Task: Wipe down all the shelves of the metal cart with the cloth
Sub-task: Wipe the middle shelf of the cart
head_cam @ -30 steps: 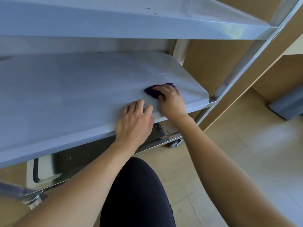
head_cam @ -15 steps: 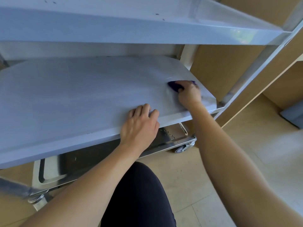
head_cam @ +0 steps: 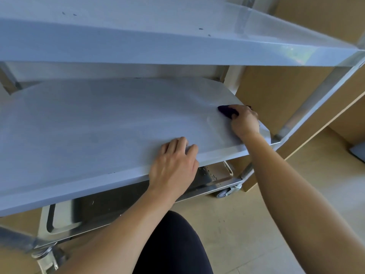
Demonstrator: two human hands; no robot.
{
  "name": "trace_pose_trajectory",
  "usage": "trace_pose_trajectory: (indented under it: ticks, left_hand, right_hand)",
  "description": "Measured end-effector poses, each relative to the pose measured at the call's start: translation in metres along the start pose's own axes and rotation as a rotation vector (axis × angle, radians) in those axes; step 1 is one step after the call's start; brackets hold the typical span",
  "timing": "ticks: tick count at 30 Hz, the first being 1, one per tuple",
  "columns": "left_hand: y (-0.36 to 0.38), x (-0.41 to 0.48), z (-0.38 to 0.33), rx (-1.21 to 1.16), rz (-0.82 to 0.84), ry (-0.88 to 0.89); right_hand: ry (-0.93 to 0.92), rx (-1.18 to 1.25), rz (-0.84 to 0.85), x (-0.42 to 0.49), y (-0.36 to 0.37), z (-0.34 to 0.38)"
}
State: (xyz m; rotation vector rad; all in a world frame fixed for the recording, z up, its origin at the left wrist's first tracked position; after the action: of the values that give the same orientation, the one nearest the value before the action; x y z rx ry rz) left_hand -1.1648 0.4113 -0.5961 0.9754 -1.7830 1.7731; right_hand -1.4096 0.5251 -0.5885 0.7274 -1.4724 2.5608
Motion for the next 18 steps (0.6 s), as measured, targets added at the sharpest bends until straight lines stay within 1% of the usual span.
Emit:
trace_pose_trajectory:
  ticks: [2, 3, 8, 10, 12, 14, 15, 18]
  left_hand:
    - [0.002, 0.0, 0.0, 0.002, 0.011, -0.001]
    - [0.002, 0.001, 0.001, 0.003, 0.016, -0.004]
    - [0.003, 0.0, 0.003, 0.021, 0.048, 0.004]
    - [0.003, -0.001, 0.005, 0.022, 0.06, 0.008]
    - [0.0, -0.001, 0.005, 0.018, 0.046, -0.008]
    - [-0.002, 0.0, 0.003, 0.013, 0.024, -0.017]
    - [-0.002, 0.001, 0.003, 0.008, 0.017, -0.02]
    - [-0.001, 0.001, 0.003, -0.003, 0.014, -0.021]
  right_hand:
    - [0.019, -0.012, 0.044, 0.003, 0.009, 0.011]
    - [-0.012, -0.002, 0.068, 0.001, 0.016, 0.025]
    - [-0.377, 0.123, 0.179, -0.04, 0.049, 0.123]
    - [-0.433, 0.142, 0.186, -0.054, 0.051, 0.132]
    - [-0.439, 0.169, 0.179, -0.057, 0.042, 0.121]
    - [-0.431, 0.174, 0.13, -0.05, 0.03, 0.099]
    - [-0.392, 0.163, 0.099, -0.041, 0.024, 0.084]
    - [-0.203, 0.053, 0.045, -0.006, 0.015, 0.035]
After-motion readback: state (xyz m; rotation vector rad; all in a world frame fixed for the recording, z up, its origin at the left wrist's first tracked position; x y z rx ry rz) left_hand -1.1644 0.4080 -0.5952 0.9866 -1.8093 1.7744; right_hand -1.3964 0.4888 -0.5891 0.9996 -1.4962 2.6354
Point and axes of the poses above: each hand's wrist, its own x-axis towards the middle knuckle, its own y-axis out of the palm, z = x × y, the point moved 8 cm from there along x, towards the middle knuckle, and after that the axes turned 15 degrees about -z, right-handed, at the moved point
